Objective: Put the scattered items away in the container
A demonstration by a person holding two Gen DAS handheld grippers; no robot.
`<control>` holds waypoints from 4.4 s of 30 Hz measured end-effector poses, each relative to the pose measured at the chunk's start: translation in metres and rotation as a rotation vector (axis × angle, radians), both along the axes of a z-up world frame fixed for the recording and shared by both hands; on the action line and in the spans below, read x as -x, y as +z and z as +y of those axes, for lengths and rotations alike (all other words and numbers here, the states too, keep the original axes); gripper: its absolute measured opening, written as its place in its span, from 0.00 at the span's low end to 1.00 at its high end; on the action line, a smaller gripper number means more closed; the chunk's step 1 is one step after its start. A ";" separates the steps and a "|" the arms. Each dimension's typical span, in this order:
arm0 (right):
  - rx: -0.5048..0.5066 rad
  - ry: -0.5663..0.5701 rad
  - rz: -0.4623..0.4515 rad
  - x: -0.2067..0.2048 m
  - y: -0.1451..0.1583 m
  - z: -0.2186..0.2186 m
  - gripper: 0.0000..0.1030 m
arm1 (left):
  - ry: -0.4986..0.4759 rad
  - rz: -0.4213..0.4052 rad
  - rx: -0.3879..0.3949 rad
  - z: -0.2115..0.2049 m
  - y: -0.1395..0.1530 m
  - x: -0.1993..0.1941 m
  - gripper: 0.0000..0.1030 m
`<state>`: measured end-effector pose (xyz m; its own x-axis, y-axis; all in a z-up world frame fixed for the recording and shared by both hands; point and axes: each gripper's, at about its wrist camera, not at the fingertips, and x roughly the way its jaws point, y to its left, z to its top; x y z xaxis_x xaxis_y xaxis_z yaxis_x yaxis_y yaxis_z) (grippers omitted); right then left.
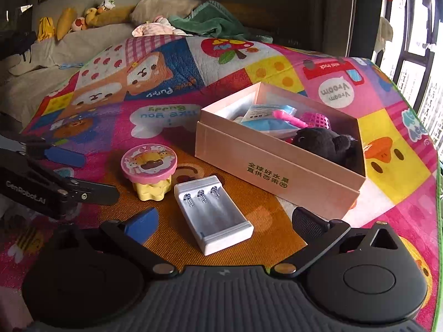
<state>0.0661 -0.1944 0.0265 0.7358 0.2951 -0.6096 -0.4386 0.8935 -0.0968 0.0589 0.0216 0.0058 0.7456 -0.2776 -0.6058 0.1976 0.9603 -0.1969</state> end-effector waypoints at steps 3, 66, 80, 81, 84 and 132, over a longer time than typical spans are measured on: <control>0.000 0.003 0.036 -0.019 -0.011 0.006 0.90 | 0.004 -0.004 0.019 0.002 -0.001 0.001 1.00; -0.115 -0.346 0.120 0.024 -0.011 -0.059 0.46 | -0.176 -0.089 -0.239 -0.072 0.013 -0.019 0.53; -0.226 -0.309 -0.111 0.067 0.095 -0.085 0.46 | -0.244 -0.353 -0.193 -0.078 0.098 0.026 0.47; -0.229 -0.305 -0.138 0.067 0.104 -0.086 0.46 | -0.248 -0.376 -0.194 -0.080 0.105 0.025 0.47; -0.250 -0.301 -0.197 0.057 0.131 -0.092 0.46 | -0.249 -0.425 -0.187 -0.087 0.122 0.010 0.47; -0.215 -0.178 0.039 -0.094 0.066 -0.022 0.53 | -0.084 -0.143 0.126 -0.007 0.009 -0.066 1.00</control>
<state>0.1601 -0.2166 0.0928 0.7648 0.2889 -0.5758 -0.2726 0.9550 0.1170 0.1252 0.0148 0.0145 0.7924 -0.4094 -0.4522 0.3103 0.9088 -0.2790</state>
